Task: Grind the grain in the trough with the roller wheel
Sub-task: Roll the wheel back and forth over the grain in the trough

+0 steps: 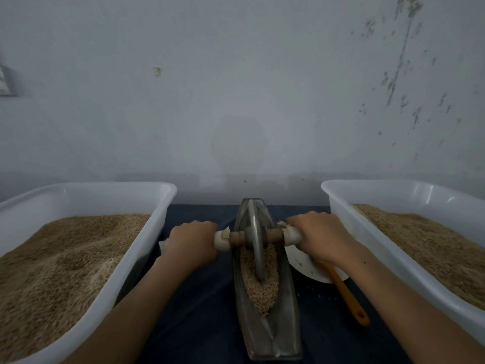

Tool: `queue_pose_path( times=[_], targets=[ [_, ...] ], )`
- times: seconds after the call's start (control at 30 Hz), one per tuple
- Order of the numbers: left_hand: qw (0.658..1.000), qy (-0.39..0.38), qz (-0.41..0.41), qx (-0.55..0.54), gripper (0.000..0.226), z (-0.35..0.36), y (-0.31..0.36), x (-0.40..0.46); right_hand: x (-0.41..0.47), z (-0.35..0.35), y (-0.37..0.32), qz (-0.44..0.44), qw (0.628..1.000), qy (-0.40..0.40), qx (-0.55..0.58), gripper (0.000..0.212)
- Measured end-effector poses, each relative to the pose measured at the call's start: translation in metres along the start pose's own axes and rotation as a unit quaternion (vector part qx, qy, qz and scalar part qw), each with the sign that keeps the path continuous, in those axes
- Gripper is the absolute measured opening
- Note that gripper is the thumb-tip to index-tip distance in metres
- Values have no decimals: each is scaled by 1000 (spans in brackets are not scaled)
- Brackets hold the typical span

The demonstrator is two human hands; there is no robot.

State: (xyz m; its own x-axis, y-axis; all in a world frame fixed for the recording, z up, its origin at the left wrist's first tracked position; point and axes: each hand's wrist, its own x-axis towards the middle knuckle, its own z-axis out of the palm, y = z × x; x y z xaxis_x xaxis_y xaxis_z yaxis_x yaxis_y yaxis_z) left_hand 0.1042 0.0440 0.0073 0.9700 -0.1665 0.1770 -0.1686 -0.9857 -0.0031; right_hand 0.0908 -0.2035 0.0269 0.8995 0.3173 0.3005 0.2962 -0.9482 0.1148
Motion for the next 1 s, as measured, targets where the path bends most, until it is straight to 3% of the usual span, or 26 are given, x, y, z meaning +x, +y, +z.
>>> queue_pose_path(
  times=[0.1,0.2,0.43,0.57,0.7,0.9,1.0],
  targets=[
    [994,106,3,22,13,2,5,-5,2,12,2,8,998,61,-2,16],
    [990,135,14,34,14,3,6,-7,1,15,4,10,998,69,3,16],
    [998,-66,22,10,22,-5,-3,0,-1,-10,1,-18,998,-56,-3,10],
    [994,-102,26,1,28,-5,-4,0,-5,-21,-3,-30,993,-111,-18,16],
    [997,-74,20,5,25,-5,-1,-1,-3,-15,-5,-29,997,-62,-19,4],
    [996,85,20,15,14,1,5,-4,2,10,-4,-10,997,72,-33,16],
    [997,71,21,14,13,1,5,-4,3,10,-2,-10,998,61,-22,17]
  ],
)
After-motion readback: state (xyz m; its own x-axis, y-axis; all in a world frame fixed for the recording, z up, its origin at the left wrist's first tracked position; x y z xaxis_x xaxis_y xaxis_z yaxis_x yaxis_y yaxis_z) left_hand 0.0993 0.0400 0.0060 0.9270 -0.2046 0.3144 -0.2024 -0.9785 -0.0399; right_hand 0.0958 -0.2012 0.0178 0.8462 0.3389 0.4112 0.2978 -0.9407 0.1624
